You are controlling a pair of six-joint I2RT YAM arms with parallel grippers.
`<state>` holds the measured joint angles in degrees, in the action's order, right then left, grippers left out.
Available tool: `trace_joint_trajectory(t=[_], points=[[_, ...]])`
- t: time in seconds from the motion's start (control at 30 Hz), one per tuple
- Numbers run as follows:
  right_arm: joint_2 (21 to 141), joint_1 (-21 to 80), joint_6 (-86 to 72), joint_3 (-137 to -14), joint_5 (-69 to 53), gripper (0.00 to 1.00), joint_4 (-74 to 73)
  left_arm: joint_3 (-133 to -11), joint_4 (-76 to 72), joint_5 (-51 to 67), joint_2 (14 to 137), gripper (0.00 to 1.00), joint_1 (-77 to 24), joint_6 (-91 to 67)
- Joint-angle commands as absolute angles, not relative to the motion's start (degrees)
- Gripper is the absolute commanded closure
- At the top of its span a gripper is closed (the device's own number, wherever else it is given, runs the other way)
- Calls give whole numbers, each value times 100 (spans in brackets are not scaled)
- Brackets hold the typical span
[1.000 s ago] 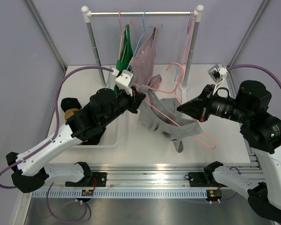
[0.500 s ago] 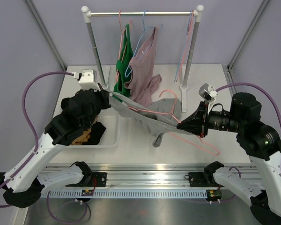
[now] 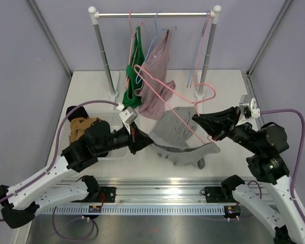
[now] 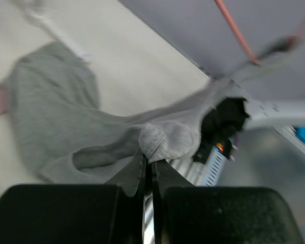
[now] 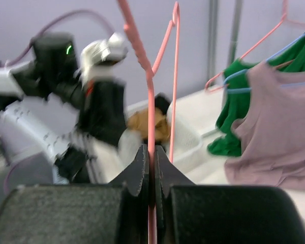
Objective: Remove the tank top from the hanger
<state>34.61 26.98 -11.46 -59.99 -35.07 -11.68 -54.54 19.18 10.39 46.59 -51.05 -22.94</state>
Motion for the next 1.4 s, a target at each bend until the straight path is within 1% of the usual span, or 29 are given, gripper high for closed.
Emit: trace_joint_trajectory(t=[0.0, 0.03, 0.07, 0.1, 0.13, 0.17, 0.23, 0.27, 0.3, 0.33, 0.37, 0.4, 0.43, 0.47, 0.5, 0.57, 0.6, 0.67, 0.73, 0.87, 0.97, 1.0, 1.07, 1.23, 1.37], points=[[3462, 2681, -2301, -5179, -2445, 100, 2938, -4767, 380, 2767, 4404, 100, -5501, -2171], [3620, 2681, -2477, -4803, -2174, 100, 3536, -4624, 230, 2838, 4351, 100, -5615, -2180], [3734, 2689, -2661, -4677, -2049, 100, 4569, -4510, 98, 2848, 4333, 100, -5651, -2188], [3831, 2681, -2733, -4528, -1874, 100, 4936, -4335, 97, 2848, 4342, 100, -5686, -2162], [3963, 2681, -2829, -4509, -1437, 100, 5157, -4307, 140, 2795, 4359, 100, -5747, -2136], [4007, 2689, -2769, -4561, -1206, 100, 5055, -4298, 419, 2203, 4359, 100, -5783, -2162], [4034, 2681, -2611, -5244, -837, 100, 3944, -4411, 850, 1437, 4421, 99, -5809, -2197], [4095, 2681, -2523, -5612, -757, 100, 2345, -4490, 1383, 589, 4464, 93, -5810, -2267], [4191, 2689, -2522, -6347, -651, 100, 1546, -4570, 1650, 250, 4491, 94, -5810, -2268], [4445, 2672, -2453, -6668, -511, 100, 833, -4727, 2087, -163, 4526, 93, -5810, -2250], [4578, 2689, -2391, -6932, -501, 100, -288, -4789, 2266, -297, 4526, 76, -5810, -2206], [4727, 2689, -2330, -7422, -510, 100, -751, -4851, 2415, -386, 4518, 67, -5801, -2189], [4990, 2689, -2312, -7618, -458, 100, -1156, -4904, 2539, -456, 4491, 58, -5809, -2171], [5131, 2698, -2381, -7777, -414, 100, -1700, -5026, 2792, -579, 4422, 42, -5810, -2127], [5246, 2690, -2425, -8022, -343, 100, -1931, -5097, 2917, -684, 4369, 25, -5810, -2136], [5545, 2698, -2461, -8173, -36, 100, -2354, -5412, 3391, -992, 4316, 19, -5810, -2179], [5737, 2698, -2461, -8365, 313, 100, -2503, -5536, 3601, -1124, 4281, 15, -5810, -2214], [5897, 2689, -2417, -8516, 456, 100, -2759, -5808, 4243, -1467, 4263, 12, -5810, -2276], [6134, 2689, -2365, -8718, 711, 100, -2847, -6099, 4752, -1817, 4193, 1, -5818, -2224], [6731, 2698, -2128, -9367, 1098, 100, -2918, -6074, 5054, -2153, 3859, 1, -5810, -1996], [7381, 2681, -1960, -9877, 1353, 100, -3058, -5723, 4887, -2224, 3429, 1, -5818, -1881], [7766, 2681, -1943, -10279, 1458, 100, -3119, -5626, 4817, -2215, 3315, 1, -5810, -1872], [8119, 2672, -1899, -10816, 1590, 100, -3287, -5274, 4571, -2162, 3015, 1, -5810, -1863], [9060, 2523, -1793, -11697, 1757, 100, -3322, -5168, 4527, -2153, 2971, 1, -5810, -1846], [9614, 2260, -1881, -12425, 1573, 100, -3515, -5177, 4553, -2092, 3198, 1, -5810, -1846]])
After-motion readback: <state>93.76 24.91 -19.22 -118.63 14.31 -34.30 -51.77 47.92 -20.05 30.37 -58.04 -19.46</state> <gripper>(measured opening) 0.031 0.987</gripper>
